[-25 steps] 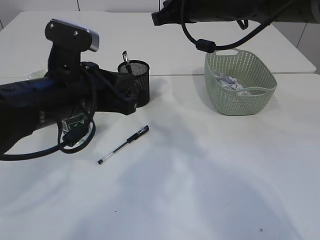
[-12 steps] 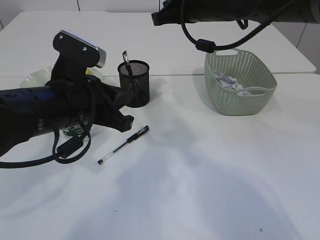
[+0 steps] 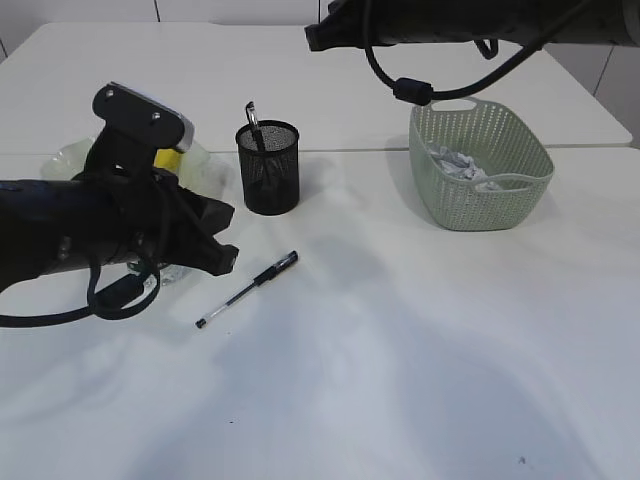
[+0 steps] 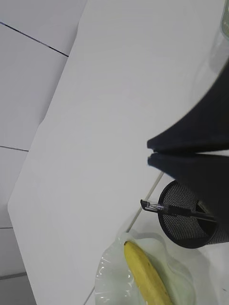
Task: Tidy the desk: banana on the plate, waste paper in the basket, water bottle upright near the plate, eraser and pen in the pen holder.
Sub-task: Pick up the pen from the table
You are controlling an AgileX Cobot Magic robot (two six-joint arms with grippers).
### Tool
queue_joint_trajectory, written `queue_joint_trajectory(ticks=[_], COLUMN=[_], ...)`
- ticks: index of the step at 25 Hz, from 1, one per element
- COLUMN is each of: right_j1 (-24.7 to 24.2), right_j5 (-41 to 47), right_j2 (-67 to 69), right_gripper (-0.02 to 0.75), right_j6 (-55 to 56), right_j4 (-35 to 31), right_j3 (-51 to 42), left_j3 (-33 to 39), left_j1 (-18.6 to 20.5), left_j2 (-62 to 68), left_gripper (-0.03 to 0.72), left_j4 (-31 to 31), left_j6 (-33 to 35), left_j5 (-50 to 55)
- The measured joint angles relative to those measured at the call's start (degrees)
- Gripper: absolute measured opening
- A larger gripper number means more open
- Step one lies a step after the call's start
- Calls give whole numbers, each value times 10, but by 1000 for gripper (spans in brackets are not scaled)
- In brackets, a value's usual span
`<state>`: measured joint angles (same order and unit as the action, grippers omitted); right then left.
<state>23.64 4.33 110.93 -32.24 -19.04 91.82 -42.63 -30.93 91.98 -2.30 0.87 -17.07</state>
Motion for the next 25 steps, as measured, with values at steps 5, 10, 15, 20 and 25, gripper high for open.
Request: queue_joint_trajectory(ticks=[5, 10, 15, 20, 25], right_j1=[-6, -12, -22, -36, -42], right_j5=[0, 0, 4, 23, 26], right_j2=[0, 0, 0, 0, 0], right_gripper=[-16, -16, -16, -16, -16], right_j6=[0, 0, 0, 0, 0], right_j4=[0, 0, 0, 0, -1], right_j3=[0, 0, 0, 0, 0], left_j3=[0, 0, 0, -22, -35], left_j1=[0, 0, 0, 0, 0], left_j2=[0, 0, 0, 0, 0], left_gripper=[-20, -19, -19, -18, -18], left_j4=[5, 0, -4, -15, -39], left_j6=[1, 1, 1, 1, 1], left_j5=[36, 41, 43, 92, 106])
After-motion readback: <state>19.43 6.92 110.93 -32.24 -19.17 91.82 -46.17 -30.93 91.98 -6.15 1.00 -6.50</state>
